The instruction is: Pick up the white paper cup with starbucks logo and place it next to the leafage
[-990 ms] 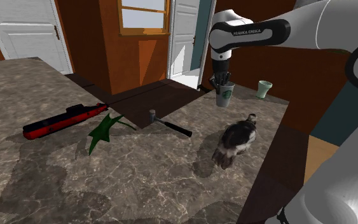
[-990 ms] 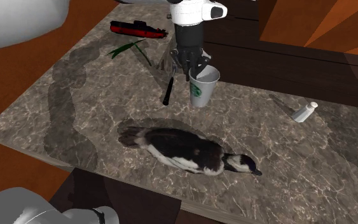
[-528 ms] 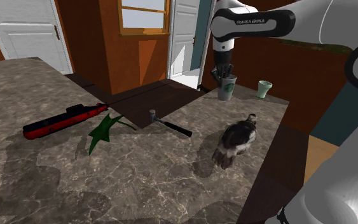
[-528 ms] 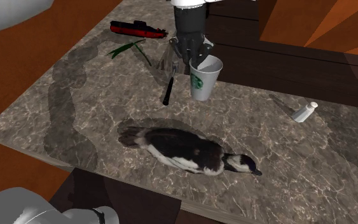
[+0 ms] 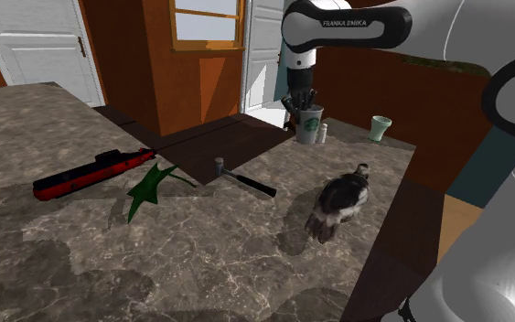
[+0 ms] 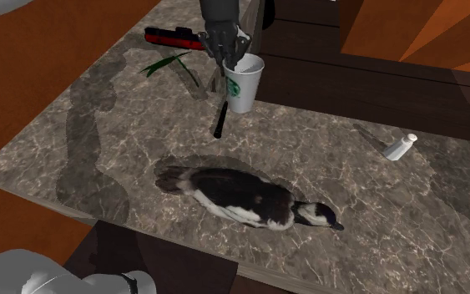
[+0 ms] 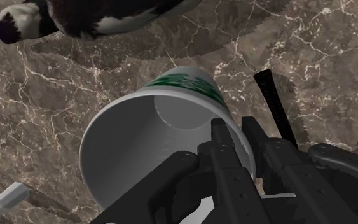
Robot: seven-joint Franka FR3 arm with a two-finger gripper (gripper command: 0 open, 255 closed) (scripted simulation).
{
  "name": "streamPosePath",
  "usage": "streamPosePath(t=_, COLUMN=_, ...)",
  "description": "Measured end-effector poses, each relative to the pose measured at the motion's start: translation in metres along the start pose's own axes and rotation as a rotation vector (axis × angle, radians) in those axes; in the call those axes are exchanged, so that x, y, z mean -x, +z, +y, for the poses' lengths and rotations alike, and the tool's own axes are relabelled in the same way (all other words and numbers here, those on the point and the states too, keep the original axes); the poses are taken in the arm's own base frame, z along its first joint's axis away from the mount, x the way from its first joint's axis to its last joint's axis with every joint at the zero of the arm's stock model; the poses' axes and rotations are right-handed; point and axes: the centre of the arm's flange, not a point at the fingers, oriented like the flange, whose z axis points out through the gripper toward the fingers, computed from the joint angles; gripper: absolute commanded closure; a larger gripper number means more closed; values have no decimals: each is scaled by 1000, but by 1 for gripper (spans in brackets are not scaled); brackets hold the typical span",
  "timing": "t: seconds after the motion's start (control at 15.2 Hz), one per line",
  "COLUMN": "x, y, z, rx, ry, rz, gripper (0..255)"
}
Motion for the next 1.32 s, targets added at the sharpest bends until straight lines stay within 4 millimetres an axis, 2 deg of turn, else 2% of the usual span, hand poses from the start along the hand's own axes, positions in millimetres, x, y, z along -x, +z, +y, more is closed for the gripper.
streamPosePath(t=0.66, x=-16, y=-23, z=-130, rx=0, ry=-1, rz=0, gripper=255)
streamPosePath(t=1.12, x=-37, y=-41, z=-220, rx=0, ry=-1, rz=1, gripper=255)
streamPosePath(t=1.32, x=-44, y=-50, z=-252, rx=0, ry=-1, rz=0, gripper=255)
